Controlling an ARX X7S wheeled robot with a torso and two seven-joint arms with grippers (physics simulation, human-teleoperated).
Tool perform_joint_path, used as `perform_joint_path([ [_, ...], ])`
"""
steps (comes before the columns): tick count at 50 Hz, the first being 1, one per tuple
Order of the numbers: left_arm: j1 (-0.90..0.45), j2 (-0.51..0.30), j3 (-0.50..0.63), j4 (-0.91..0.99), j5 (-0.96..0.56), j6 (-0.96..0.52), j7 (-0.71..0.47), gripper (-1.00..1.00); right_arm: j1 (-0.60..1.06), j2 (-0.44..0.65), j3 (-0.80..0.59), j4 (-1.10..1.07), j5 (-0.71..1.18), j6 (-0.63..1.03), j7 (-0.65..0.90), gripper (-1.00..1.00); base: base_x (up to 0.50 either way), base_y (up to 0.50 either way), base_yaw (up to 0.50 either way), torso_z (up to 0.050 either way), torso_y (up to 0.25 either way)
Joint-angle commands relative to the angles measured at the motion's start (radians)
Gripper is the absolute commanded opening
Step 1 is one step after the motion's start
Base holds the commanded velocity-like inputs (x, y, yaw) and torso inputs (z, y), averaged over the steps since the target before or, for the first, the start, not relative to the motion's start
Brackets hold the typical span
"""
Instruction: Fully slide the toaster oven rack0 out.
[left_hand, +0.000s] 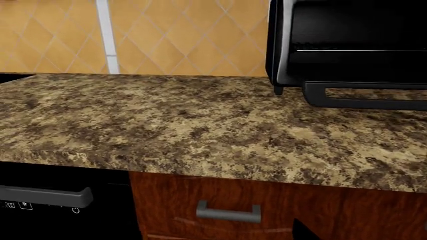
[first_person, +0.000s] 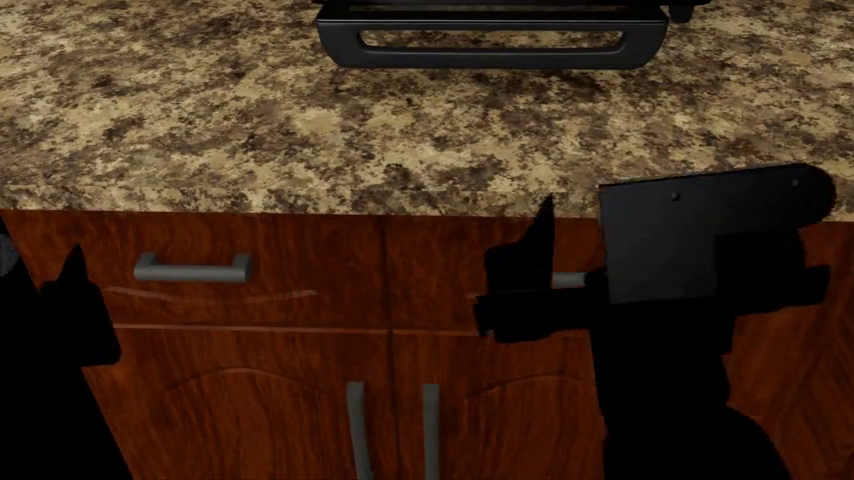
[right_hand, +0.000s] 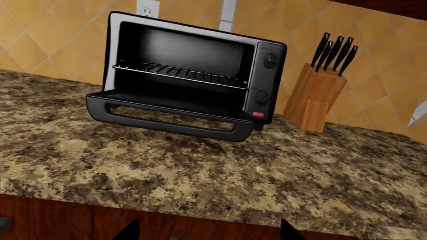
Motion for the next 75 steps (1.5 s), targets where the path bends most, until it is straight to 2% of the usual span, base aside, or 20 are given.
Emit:
perform_joint_path([
  [1,-0.547,-0.206,-0.069,-0.138,-0.823,-0.397,-0.531,1.00,0.578,0.151,0.006,0.133,0.773,0.327,0.477,1.00,0.00,0.00,0.00,0.000,0.000],
  [2,-0.562,-0.207,-0.081,-0.171,-0.973,-0.395,-0.572,1.00,0.593,0.152,0.009,0.162,0.855,0.327,0.506,1.00,0.00,0.00,0.00,0.000,0.000],
  [3,-0.594,-0.224,-0.063,-0.195,-1.021,-0.395,-0.600,1.00,0.622,0.159,-0.009,0.183,0.865,0.323,0.515,1.00,0.00,0.00,0.00,0.000,0.000],
  [8,-0.690,-0.240,-0.010,-0.301,-1.090,-0.381,-0.645,1.00,0.738,0.165,-0.050,0.298,0.922,0.320,0.549,1.00,0.00,0.00,0.00,0.000,0.000],
  [14,-0.812,-0.246,0.073,-0.398,-1.073,-0.356,-0.607,1.00,0.853,0.157,-0.112,0.418,0.918,0.294,0.538,1.00,0.00,0.00,0.00,0.000,0.000],
  [19,-0.848,-0.258,0.121,-0.427,-1.013,-0.320,-0.540,1.00,0.879,0.166,-0.201,0.431,0.888,0.262,0.506,1.00,0.44,0.30,0.00,0.000,0.000],
  [28,-0.859,-0.266,0.122,-0.440,-1.046,-0.310,-0.556,1.00,0.898,0.170,-0.259,0.447,0.874,0.227,0.488,1.00,0.27,0.50,0.00,0.000,0.000],
  [46,-0.839,-0.297,0.131,-0.419,-1.079,-0.285,-0.582,1.00,0.886,0.174,-0.250,0.470,0.921,0.228,0.521,1.00,0.38,0.43,0.00,0.000,0.000],
  [75,-0.823,-0.321,0.183,-0.395,-1.099,-0.248,-0.581,1.00,0.878,0.217,-0.237,0.463,1.010,0.228,0.583,1.00,0.50,0.15,0.00,0.000,0.001],
])
